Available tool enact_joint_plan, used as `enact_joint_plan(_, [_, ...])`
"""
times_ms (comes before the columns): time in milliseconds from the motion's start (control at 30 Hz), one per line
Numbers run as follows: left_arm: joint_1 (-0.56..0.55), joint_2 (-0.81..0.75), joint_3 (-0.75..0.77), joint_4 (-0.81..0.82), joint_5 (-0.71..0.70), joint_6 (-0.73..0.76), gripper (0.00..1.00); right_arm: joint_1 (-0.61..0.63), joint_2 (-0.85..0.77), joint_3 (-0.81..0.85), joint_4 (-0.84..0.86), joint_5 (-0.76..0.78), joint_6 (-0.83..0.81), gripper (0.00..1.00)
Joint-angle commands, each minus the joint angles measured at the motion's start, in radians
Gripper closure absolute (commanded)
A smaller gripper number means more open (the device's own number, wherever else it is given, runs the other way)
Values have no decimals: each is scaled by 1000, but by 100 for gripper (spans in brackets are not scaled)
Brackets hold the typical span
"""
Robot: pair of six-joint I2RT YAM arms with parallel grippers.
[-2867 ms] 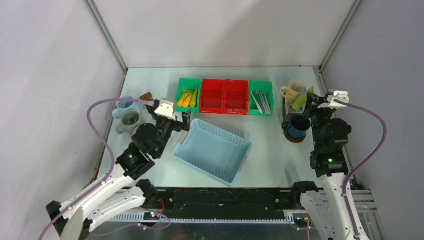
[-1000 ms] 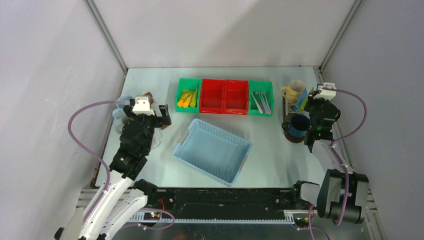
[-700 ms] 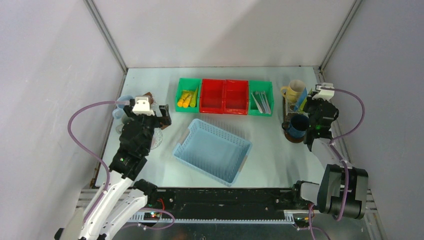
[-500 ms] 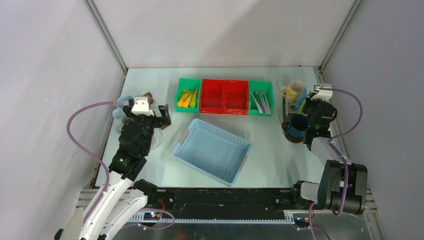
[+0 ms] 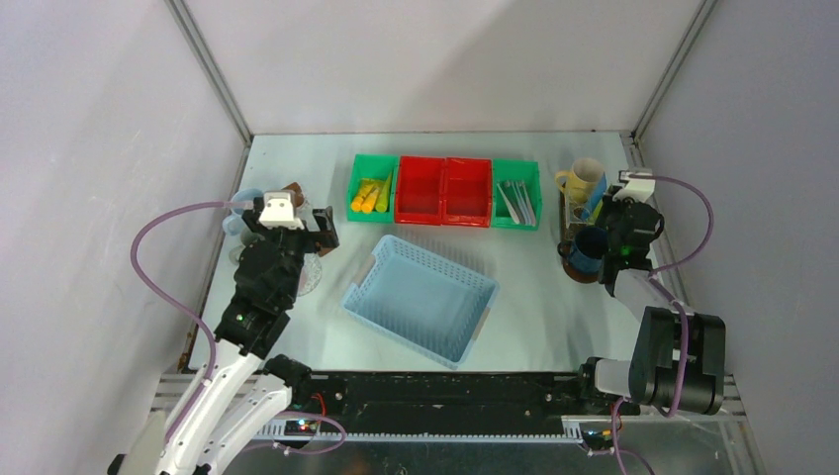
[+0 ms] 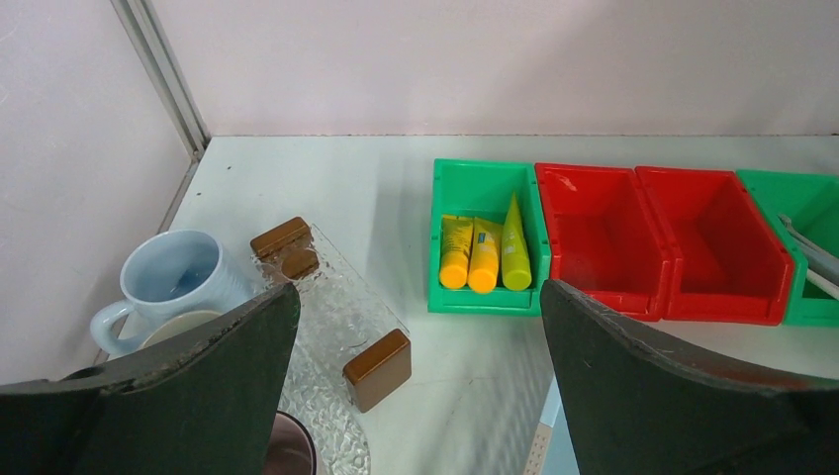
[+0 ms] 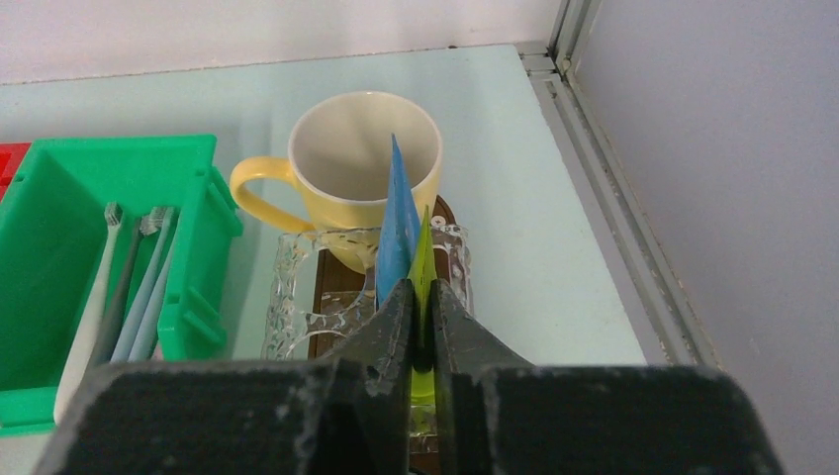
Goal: Prepare toiletry sets of a toothbrush and toothpaste on the tray
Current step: Place the toothpaste in the toothpaste holder.
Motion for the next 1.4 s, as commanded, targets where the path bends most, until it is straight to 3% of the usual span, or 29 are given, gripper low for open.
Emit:
enact_joint_plan(0, [9, -14, -14, 30, 1, -10, 2, -4, -12, -11, 75, -9, 3, 86])
enact_joint_plan(200, [9, -21, -15, 28, 5, -11, 2, -4, -38, -13, 61, -14, 3, 73])
enact_joint_plan(333, [10, -24, -14, 29, 4, -13, 2, -4, -67, -13, 45, -20, 3, 59])
enact_joint_plan(433, [9, -24, -13, 29, 6, -17, 2, -4, -110, -12, 31, -17, 24, 41])
enact_joint_plan(567, [10, -21, -13, 28, 11, -20, 2, -4, -187, -11, 0, -5, 47, 30])
enact_joint_plan(967, [11, 62, 30, -20, 22, -61, 2, 17, -445, 33, -218, -33, 240, 21])
enact_joint_plan(1367, [18, 347, 297, -259, 65, -126, 2, 99, -651, 61, -458, -142, 362, 17])
